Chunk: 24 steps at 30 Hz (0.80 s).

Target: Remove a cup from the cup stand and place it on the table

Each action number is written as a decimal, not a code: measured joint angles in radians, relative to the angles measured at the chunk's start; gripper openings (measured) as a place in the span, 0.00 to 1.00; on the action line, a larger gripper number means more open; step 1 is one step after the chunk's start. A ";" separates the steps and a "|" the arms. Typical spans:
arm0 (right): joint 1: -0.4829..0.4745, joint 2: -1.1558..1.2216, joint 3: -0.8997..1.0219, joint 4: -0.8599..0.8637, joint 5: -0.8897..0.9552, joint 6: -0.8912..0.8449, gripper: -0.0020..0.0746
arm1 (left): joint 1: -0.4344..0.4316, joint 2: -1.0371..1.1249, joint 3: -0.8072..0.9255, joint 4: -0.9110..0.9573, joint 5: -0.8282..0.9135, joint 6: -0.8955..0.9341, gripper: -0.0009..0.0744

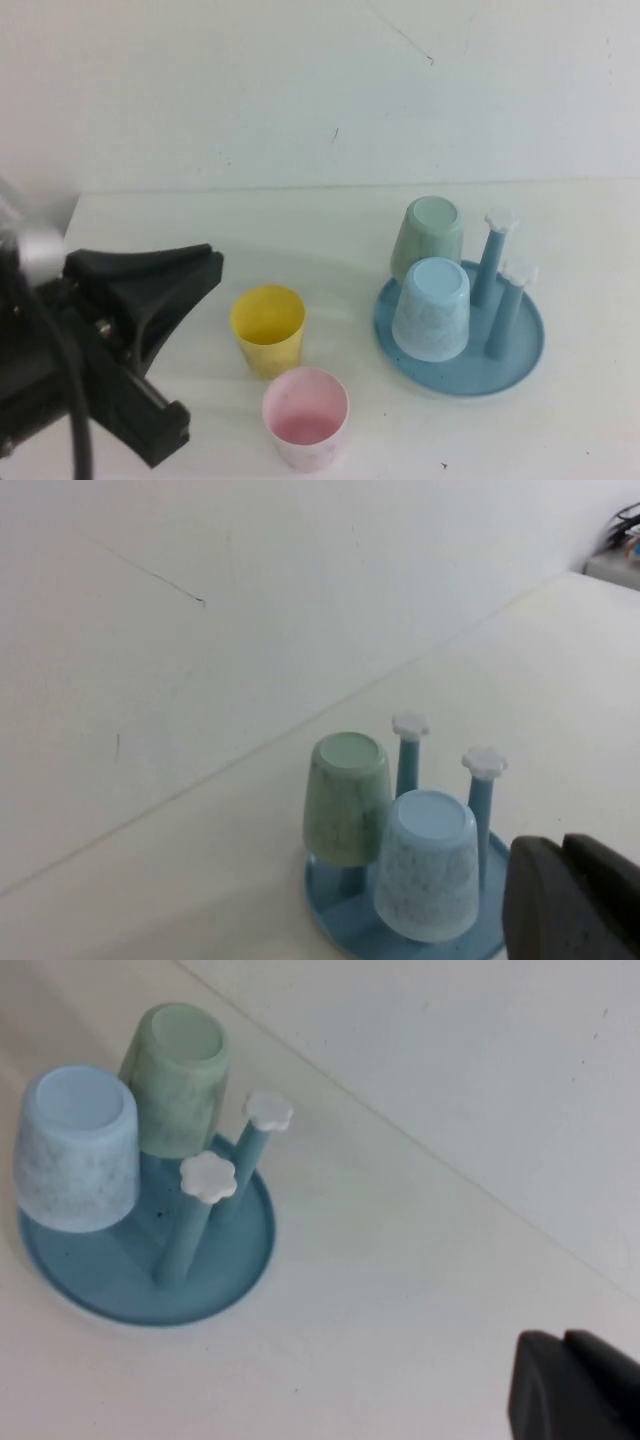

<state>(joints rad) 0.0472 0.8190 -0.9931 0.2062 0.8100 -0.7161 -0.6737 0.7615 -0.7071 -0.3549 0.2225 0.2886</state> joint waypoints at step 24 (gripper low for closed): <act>0.000 -0.472 0.579 0.120 -0.094 -0.005 0.02 | 0.000 -0.199 0.287 0.000 -0.195 0.027 0.01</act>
<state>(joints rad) 0.0472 0.3471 -0.4136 0.3258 0.7161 -0.7208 -0.6737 0.5628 -0.4205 -0.3549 0.0278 0.3159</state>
